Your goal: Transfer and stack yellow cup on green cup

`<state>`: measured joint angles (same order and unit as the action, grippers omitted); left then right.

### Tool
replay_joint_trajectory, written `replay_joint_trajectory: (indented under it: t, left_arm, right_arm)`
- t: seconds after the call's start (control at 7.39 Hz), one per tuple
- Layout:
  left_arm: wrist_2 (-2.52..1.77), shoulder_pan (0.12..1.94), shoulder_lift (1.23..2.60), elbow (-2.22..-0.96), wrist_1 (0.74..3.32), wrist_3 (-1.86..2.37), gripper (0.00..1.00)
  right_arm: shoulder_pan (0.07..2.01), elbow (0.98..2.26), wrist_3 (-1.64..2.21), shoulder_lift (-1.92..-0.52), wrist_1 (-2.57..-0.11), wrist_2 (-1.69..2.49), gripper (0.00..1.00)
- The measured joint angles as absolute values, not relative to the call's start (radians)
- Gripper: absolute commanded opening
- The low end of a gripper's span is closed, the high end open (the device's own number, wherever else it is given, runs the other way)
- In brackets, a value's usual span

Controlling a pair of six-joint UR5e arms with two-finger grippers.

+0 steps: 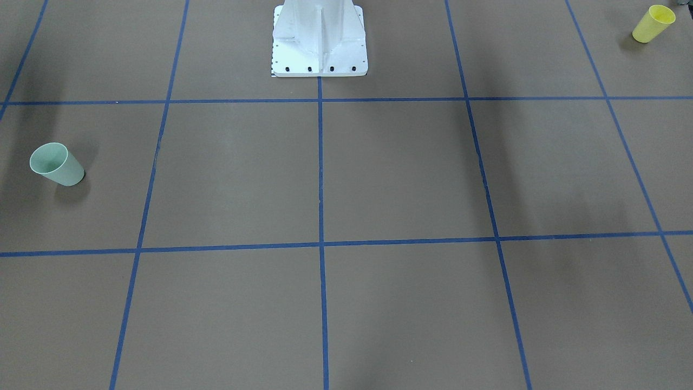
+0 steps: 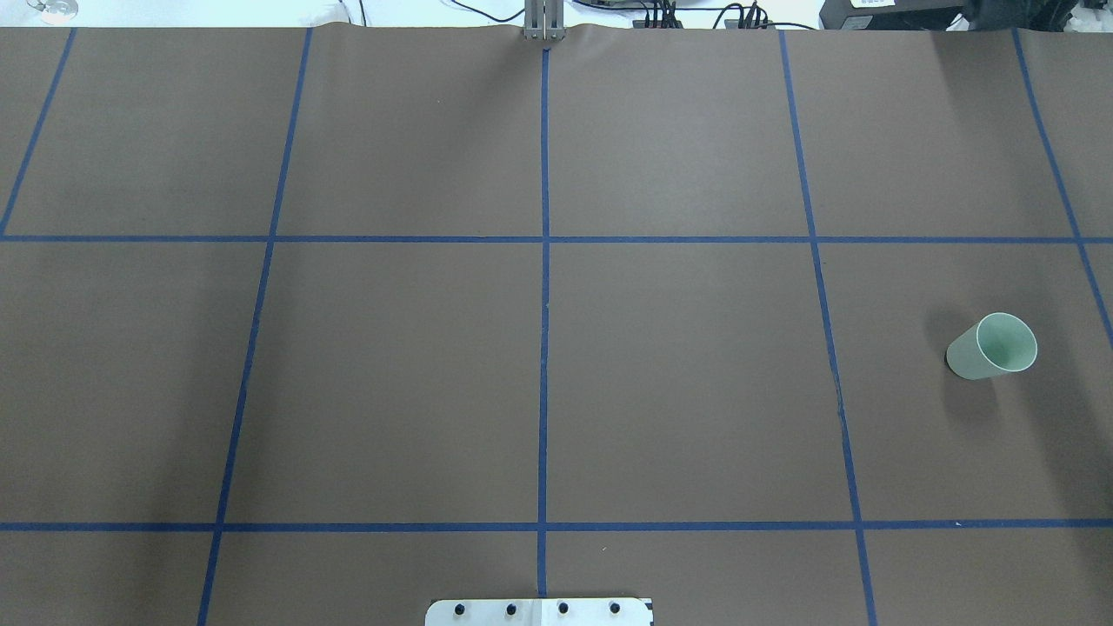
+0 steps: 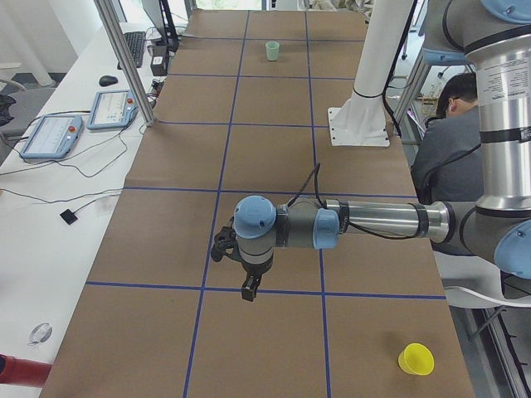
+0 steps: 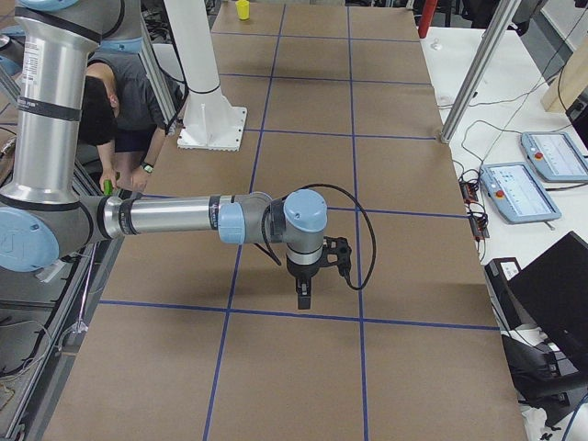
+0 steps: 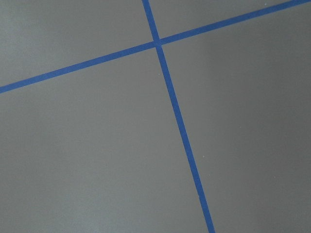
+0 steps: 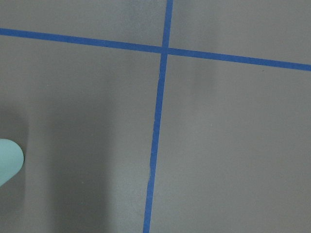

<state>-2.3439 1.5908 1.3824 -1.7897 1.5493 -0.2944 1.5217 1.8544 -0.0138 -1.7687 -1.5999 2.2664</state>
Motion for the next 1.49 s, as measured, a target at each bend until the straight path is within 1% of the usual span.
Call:
replay_joint_trajectory:
  t: [0.95, 1.49]
  left_arm:
    - [-2.344, 1.591, 1.385, -1.807, 1.551, -0.284, 1.0]
    - [-2.345, 1.591, 1.454, -1.784, 1.572, -0.282, 1.0]
  right_arm:
    - [1.522, 1.854, -0.011, -1.771, -1.6, 2.27, 0.99]
    - [1.522, 1.849, -0.012, -1.809, -1.6, 2.279, 0.99]
